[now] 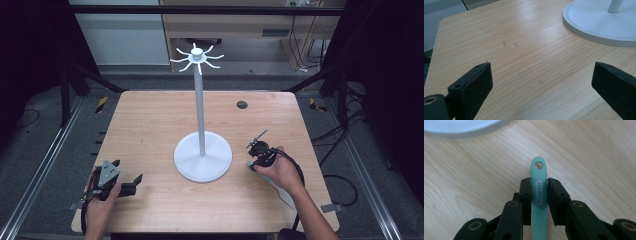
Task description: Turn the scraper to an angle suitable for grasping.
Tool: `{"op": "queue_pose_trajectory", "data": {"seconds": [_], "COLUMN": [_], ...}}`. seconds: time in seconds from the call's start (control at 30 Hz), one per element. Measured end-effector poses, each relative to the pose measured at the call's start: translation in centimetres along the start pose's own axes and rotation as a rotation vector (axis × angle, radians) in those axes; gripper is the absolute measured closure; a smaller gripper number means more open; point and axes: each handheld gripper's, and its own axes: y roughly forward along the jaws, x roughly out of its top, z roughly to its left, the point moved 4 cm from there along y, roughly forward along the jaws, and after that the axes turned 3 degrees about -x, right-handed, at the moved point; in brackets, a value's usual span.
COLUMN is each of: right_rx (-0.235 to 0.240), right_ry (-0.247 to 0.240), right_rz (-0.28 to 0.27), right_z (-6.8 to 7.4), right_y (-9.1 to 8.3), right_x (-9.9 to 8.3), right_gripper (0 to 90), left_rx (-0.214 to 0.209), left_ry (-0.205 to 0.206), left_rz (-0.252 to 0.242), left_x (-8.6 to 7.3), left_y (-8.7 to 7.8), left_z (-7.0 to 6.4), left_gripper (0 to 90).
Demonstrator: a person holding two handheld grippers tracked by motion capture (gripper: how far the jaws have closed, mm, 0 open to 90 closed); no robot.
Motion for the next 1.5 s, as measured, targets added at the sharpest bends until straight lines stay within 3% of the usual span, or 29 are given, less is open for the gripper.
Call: {"op": "queue_pose_trajectory", "data": {"seconds": [0.33, 0.8, 0.93, 1.23, 1.5], "right_rx": [0.000, -0.039, -0.045, -0.055, -0.057], "right_ry": [0.037, 0.073, 0.095, 0.108, 0.119], "right_rz": [-0.116, -0.239, -0.303, -0.405, -0.465], "right_z": [-0.5, -2.4, -3.0, -3.4, -3.5], "right_y": [-3.4, -7.2, -8.8, -10.7, -12.1], "right_x": [0.3, 1.1, 1.3, 1.7, 2.1], "right_gripper": [74.5, 74.7, 74.7, 74.7, 74.7], "left_rx": [-0.001, 0.001, 0.001, 0.001, 0.002], "left_ry": [0.002, -0.005, -0.004, -0.005, -0.004], "left_rz": [0.003, -0.001, 0.000, 0.000, 0.001], "left_x": [0.0, 0.0, -0.1, -0.1, -0.1], "left_y": [0.0, -0.1, -0.1, -0.1, -0.1], "left_z": [-0.1, 0.0, 0.0, -0.1, -0.1], "left_gripper": [2.9, 2.9, 2.9, 2.9, 2.9]}}
